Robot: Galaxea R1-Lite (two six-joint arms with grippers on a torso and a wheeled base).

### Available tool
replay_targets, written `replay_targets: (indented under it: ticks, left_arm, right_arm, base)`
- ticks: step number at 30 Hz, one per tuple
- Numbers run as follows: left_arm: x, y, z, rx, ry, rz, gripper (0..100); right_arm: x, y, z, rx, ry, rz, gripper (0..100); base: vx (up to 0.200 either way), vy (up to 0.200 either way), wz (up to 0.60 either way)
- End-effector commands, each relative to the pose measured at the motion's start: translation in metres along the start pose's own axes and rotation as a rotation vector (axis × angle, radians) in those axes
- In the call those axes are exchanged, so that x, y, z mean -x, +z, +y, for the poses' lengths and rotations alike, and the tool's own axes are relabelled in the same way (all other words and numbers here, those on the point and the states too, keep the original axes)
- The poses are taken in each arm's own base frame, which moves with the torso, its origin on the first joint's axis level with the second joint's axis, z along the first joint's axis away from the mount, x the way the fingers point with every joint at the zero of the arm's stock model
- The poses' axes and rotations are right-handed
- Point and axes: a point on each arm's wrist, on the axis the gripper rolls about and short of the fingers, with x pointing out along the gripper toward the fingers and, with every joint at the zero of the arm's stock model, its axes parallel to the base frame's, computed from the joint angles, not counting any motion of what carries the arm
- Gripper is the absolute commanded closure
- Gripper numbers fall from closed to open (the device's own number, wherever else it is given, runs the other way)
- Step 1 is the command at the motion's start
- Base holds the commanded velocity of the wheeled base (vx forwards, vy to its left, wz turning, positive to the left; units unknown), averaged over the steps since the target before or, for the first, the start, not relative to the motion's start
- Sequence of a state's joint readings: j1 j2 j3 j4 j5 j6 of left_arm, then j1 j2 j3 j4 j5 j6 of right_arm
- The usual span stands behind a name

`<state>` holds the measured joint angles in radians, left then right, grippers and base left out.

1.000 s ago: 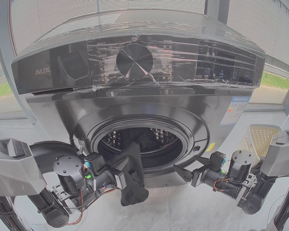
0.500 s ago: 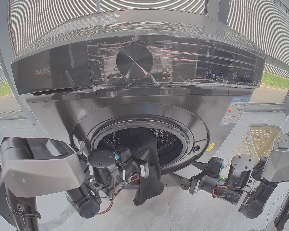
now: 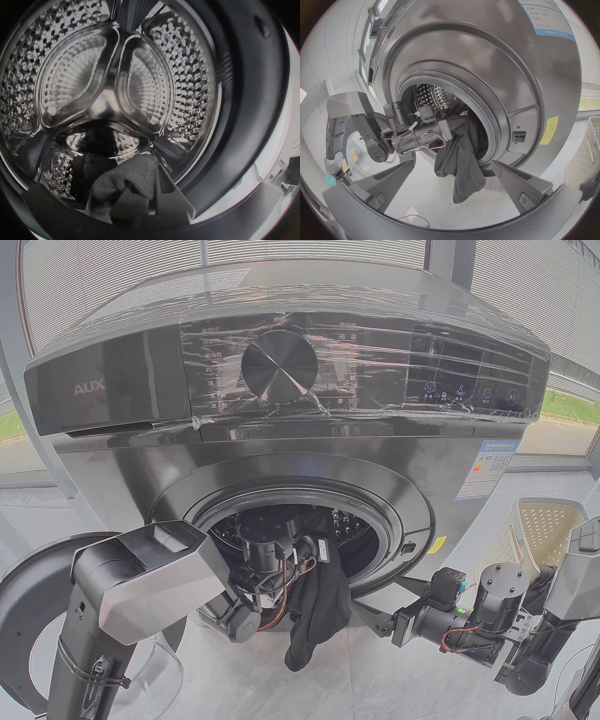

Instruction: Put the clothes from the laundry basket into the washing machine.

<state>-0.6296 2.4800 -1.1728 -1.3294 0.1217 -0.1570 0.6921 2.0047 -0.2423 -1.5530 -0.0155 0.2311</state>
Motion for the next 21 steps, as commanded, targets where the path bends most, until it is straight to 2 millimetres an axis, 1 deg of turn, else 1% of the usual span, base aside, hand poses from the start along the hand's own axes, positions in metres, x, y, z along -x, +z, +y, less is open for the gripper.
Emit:
replay_targets:
  ticks: [1,3,5,6,7,8,10,11,14,15,21]
  left_arm:
    - [-0.038,-0.035,0.02,-0.009,0.041,0.084,100]
    - [-0.048,-0.036,0.028,-0.01,0.061,0.101,100]
    - [-0.058,-0.038,0.032,-0.013,0.072,0.124,100]
    - [-0.058,-0.038,0.032,-0.013,0.072,0.124,100]
    - [-0.068,-0.039,0.04,-0.014,0.092,0.136,100]
    - [-0.074,-0.036,0.046,-0.011,0.103,0.13,100]
    - [-0.086,-0.032,0.05,-0.009,0.108,0.104,100]
    - [-0.094,-0.027,0.053,-0.007,0.118,0.088,100]
    - [-0.106,-0.023,0.064,0.001,0.15,0.089,100]
    - [-0.105,-0.029,0.067,0.0,0.161,0.12,100]
    - [-0.105,-0.027,0.071,0.001,0.176,0.136,100]
  right_arm:
    - [0.001,-0.001,0.0,0.002,0.003,0.0,0]
    - [0.002,-0.001,0.0,0.002,0.003,0.001,0]
    - [0.002,-0.001,0.001,0.004,0.006,0.002,0]
    - [0.002,-0.001,0.001,0.004,0.006,0.002,0]
    - [0.002,-0.001,0.001,0.004,0.006,0.001,0]
    - [0.002,-0.002,0.002,0.004,0.007,0.002,0]
    - [0.002,-0.001,0.001,0.004,0.006,0.001,0]
    - [0.002,-0.001,0.001,0.004,0.006,0.001,0]
    - [0.002,-0.001,0.001,0.005,0.006,0.001,0]
    - [0.002,-0.001,0.001,0.005,0.006,0.001,0]
    - [0.001,-0.002,0.001,0.005,0.006,0.002,0]
  base:
    - [0.0,0.0,0.0]
    - [0.0,0.0,0.0]
    - [0.0,0.0,0.0]
    - [0.0,0.0,0.0]
    - [0.0,0.0,0.0]
    - [0.0,0.0,0.0]
    - [0.0,0.0,0.0]
    - [0.0,0.0,0.0]
    - [0.0,0.0,0.0]
    - [0.0,0.0,0.0]
    - [0.0,0.0,0.0]
